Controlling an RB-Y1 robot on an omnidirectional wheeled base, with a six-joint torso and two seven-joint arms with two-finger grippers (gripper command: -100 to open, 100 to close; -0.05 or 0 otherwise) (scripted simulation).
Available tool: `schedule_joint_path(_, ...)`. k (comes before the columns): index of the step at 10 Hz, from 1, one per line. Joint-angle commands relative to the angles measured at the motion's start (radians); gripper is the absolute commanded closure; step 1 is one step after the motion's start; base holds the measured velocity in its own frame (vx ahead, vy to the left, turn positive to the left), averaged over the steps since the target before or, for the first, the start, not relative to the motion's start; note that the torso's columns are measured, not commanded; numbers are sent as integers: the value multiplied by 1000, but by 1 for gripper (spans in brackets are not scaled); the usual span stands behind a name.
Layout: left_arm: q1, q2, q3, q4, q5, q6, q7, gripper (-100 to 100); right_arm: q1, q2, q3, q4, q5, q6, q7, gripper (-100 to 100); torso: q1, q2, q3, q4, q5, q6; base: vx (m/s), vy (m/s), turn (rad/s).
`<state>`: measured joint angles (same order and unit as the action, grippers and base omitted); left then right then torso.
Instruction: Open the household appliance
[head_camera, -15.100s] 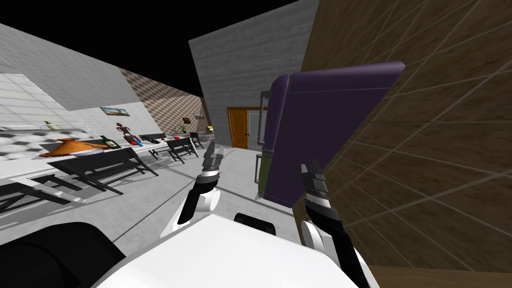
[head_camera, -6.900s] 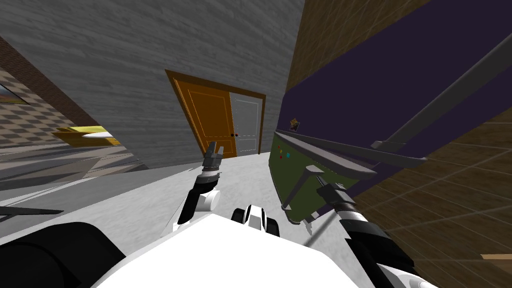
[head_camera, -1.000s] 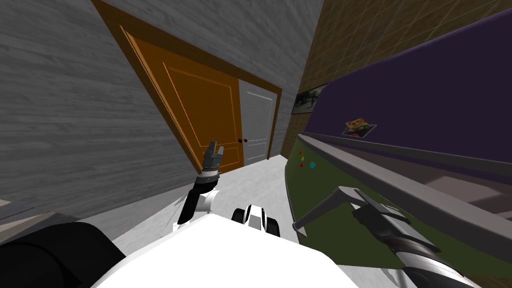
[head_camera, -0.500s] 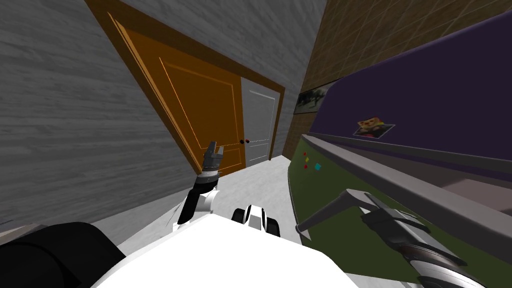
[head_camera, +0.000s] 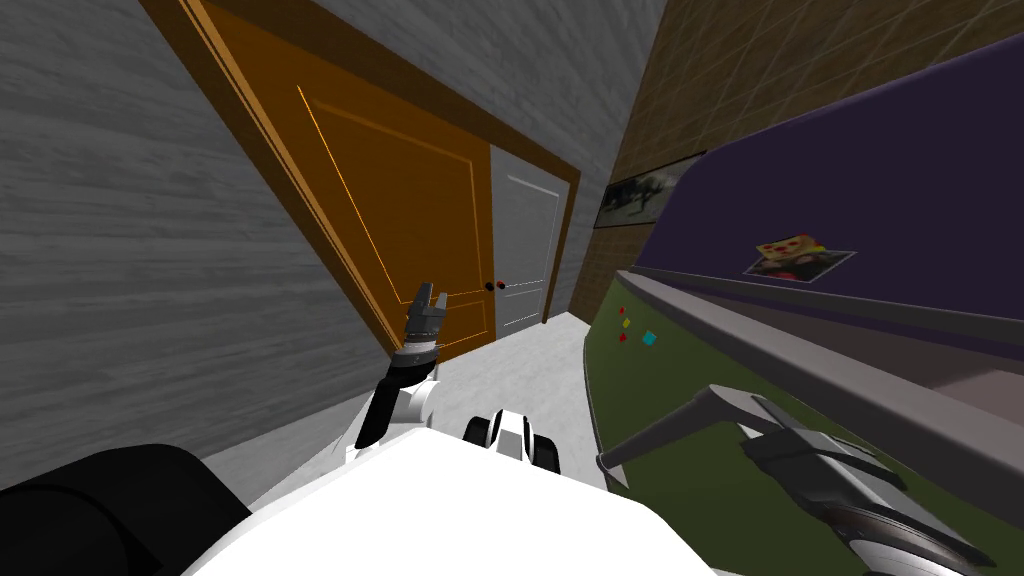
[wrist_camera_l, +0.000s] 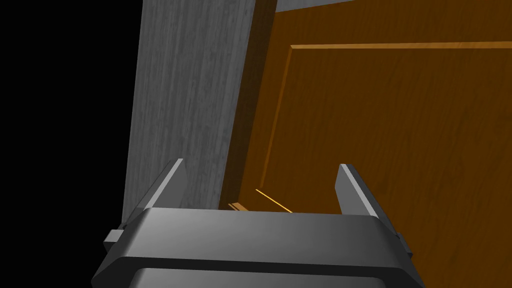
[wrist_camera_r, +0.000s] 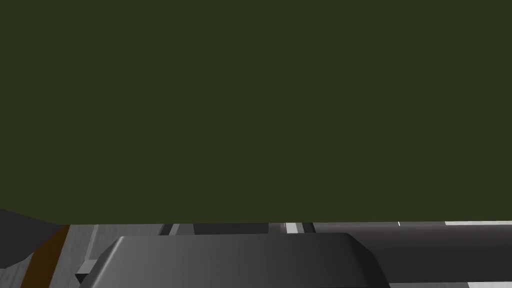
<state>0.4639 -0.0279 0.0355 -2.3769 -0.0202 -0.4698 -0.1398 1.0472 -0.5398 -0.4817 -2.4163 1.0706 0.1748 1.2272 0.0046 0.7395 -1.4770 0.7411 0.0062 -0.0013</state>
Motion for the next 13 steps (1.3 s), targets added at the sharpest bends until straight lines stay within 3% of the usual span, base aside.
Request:
schedule_joint_path(1, 0, 0, 0, 0, 0, 0, 0, 0, 7, 11, -23, -1, -5, 23, -4, 100, -1, 0, 0, 1, 1, 0, 151, 222, -52)
schedule_joint_path(4, 0, 0, 0, 0, 0, 0, 0, 0, 21, 25, -45, 5, -14, 54, -7, 100, 6, -2, -1, 0, 2, 0, 153, 282, -35)
schedule_joint_path(5, 0, 0, 0, 0, 0, 0, 0, 0, 56, 10, -52, -26, -35, 54, -13, -100, 6, 1, 1, 0, 2, 1, 105, 116, -111)
schedule_joint_path(7, 0, 0, 0, 0, 0, 0, 0, 0, 94, 1, -72, -65, -56, 59, -21, -100, -18, 7, 5, 1, -7, 3, 27, -64, -84)
schedule_joint_path(12, 0, 0, 0, 0, 0, 0, 0, 0, 189, -20, -123, -162, -108, 72, -42, -100, 9, -3, -5, 1, 7, -4, 36, -50, -77)
schedule_joint_path(13, 0, 0, 0, 0, 0, 0, 0, 0, 189, -20, -123, -162, -108, 72, -42, -100, 10, -3, -8, 2, 10, -5, 25, -17, -22)
